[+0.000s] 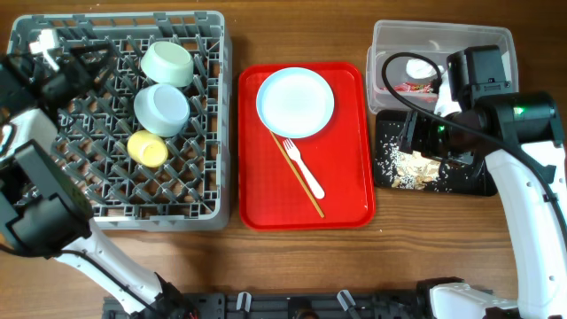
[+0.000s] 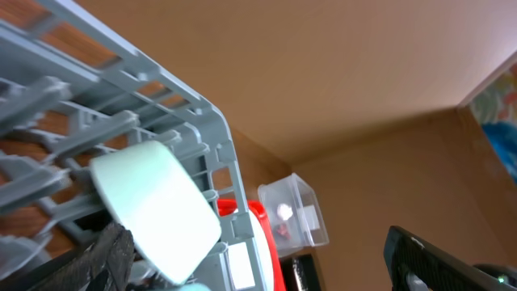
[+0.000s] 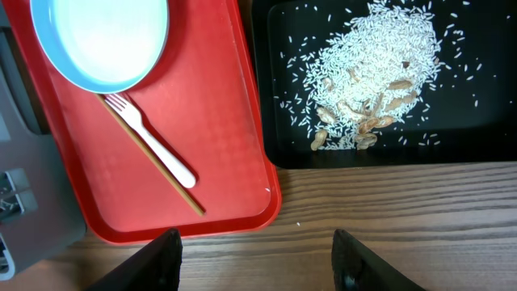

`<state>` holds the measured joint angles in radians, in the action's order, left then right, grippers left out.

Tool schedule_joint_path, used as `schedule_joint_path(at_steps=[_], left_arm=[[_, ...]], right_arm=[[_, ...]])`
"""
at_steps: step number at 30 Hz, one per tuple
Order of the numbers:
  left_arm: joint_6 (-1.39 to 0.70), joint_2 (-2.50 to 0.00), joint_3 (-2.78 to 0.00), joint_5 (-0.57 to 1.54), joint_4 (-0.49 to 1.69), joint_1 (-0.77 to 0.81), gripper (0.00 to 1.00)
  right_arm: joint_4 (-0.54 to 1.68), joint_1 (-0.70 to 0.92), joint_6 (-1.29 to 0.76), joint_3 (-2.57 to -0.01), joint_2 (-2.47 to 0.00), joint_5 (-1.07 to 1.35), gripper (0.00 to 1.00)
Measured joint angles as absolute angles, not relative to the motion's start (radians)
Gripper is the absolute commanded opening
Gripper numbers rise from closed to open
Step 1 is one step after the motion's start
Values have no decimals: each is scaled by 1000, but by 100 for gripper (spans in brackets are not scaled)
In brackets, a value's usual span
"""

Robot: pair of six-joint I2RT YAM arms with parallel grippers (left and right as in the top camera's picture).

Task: Sort waste into correct bins and load items into the dishwasher rack
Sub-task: 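Place green bowl upside down in the dish rack with left gripper, then move left gripper over the red tray toward the wooden chopstick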

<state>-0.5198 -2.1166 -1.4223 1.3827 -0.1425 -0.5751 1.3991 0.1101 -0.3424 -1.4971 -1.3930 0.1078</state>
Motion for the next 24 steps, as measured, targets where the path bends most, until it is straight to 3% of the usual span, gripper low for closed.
schedule_joint_path(at_steps=[5, 9, 14, 18, 20, 24], left_arm=[[-555, -2022, -1423, 1369, 31, -592, 100], [-426, -1822, -1431, 1139, 466, -514, 100], [-320, -1642, -1431, 763, 748, -308, 100], [-296, -1535, -1430, 485, 918, -51, 100], [-292, -1526, -1430, 415, 966, 80, 100], [-290, -1528, -1430, 352, 997, 263, 100]], right_arm=[[1399, 110, -342, -1497, -1393, 108, 60], [1401, 110, -342, -1497, -1393, 108, 62], [1402, 110, -343, -1497, -1393, 108, 70], [1402, 110, -342, -1497, -1393, 108, 83], [1403, 110, -341, -1497, -1393, 108, 90], [1402, 110, -340, -1497, -1393, 108, 95]])
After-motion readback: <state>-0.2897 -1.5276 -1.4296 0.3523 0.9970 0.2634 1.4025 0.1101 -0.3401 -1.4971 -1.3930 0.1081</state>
